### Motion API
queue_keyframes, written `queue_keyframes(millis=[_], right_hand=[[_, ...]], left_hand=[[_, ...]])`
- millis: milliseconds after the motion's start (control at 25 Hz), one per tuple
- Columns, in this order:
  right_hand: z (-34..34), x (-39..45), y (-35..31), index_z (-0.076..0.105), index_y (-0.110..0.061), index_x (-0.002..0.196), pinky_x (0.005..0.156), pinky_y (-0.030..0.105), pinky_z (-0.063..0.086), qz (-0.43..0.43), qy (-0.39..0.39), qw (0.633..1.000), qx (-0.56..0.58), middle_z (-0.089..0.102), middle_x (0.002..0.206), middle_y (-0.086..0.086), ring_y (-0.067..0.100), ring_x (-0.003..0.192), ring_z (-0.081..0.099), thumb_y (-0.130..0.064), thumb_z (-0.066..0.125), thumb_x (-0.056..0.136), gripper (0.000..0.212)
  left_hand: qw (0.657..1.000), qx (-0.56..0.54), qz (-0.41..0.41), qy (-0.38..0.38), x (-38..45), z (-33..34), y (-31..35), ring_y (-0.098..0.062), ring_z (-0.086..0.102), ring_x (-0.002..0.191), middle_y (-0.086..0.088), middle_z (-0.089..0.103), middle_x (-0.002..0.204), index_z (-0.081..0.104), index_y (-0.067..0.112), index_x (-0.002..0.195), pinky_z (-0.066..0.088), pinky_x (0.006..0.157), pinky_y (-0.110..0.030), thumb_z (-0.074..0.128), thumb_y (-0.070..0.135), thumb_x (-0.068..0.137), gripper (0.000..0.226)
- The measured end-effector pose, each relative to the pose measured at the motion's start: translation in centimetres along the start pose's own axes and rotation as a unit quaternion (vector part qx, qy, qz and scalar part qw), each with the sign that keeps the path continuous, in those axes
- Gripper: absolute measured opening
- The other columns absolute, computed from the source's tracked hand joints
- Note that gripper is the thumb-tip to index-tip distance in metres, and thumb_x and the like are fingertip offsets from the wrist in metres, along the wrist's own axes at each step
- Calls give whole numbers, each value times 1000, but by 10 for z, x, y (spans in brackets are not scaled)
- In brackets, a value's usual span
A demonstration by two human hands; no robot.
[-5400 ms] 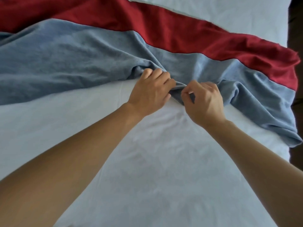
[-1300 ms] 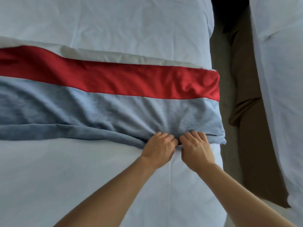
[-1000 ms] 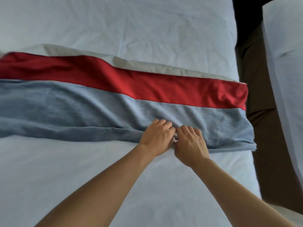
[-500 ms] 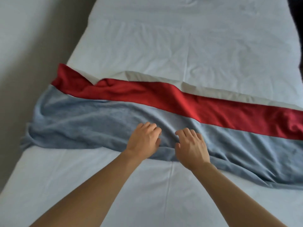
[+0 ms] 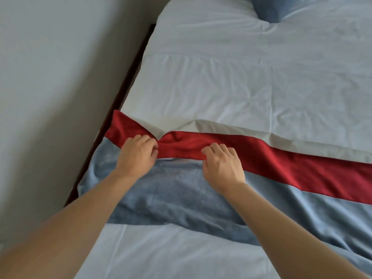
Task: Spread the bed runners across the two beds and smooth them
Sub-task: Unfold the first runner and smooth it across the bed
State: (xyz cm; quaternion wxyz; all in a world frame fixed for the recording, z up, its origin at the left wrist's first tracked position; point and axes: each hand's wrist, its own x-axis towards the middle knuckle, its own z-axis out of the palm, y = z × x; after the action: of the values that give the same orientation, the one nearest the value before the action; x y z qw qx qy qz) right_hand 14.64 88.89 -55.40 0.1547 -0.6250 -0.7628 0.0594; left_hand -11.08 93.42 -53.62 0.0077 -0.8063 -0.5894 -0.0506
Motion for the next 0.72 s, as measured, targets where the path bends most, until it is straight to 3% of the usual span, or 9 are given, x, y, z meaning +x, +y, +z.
queue_keyframes(millis=[200, 400, 480, 600, 720], right_hand=[[75, 72, -70, 71, -11, 89, 70, 44, 48, -5, 37, 999, -34, 65, 83, 6, 32, 76, 60, -10, 64, 82, 10], [121, 123, -104, 73, -12, 89, 77, 44, 44, -23, 7, 994, -106, 64, 92, 8, 33, 81, 59, -7, 62, 81, 15], [121, 132, -99, 72, -11, 84, 81, 44, 43, -51, -35, 992, -114, 64, 88, 8, 33, 81, 58, -8, 59, 79, 15], [120, 130, -89, 71, -12, 83, 87, 43, 44, -68, -128, 984, -106, 65, 83, 5, 31, 82, 58, -9, 57, 76, 16], [126, 137, -90, 69, -8, 78, 83, 44, 46, -61, -103, 987, -108, 62, 76, 6, 32, 75, 58, -4, 63, 75, 8]], left_hand=[[999, 11, 28, -17, 53, 37, -114, -28, 59, 90, -2, 70, 94, 71, 15, 94, 44, 76, -42, 70, 18, 83, 12], [988, 10, 152, -29, 102, 80, -135, -27, 56, 105, -1, 68, 109, 68, 16, 109, 43, 89, -42, 58, 18, 88, 24], [983, 20, 182, -24, 105, 99, -139, -26, 59, 101, -1, 69, 104, 69, 18, 104, 40, 92, -41, 58, 21, 87, 21], [983, 16, 184, 6, 107, 112, -153, -27, 59, 81, -1, 68, 79, 69, 16, 81, 37, 88, -40, 58, 17, 86, 13], [989, 8, 147, 20, 112, 105, -188, -28, 57, 76, -2, 67, 71, 69, 14, 74, 37, 87, -42, 59, 15, 84, 15]])
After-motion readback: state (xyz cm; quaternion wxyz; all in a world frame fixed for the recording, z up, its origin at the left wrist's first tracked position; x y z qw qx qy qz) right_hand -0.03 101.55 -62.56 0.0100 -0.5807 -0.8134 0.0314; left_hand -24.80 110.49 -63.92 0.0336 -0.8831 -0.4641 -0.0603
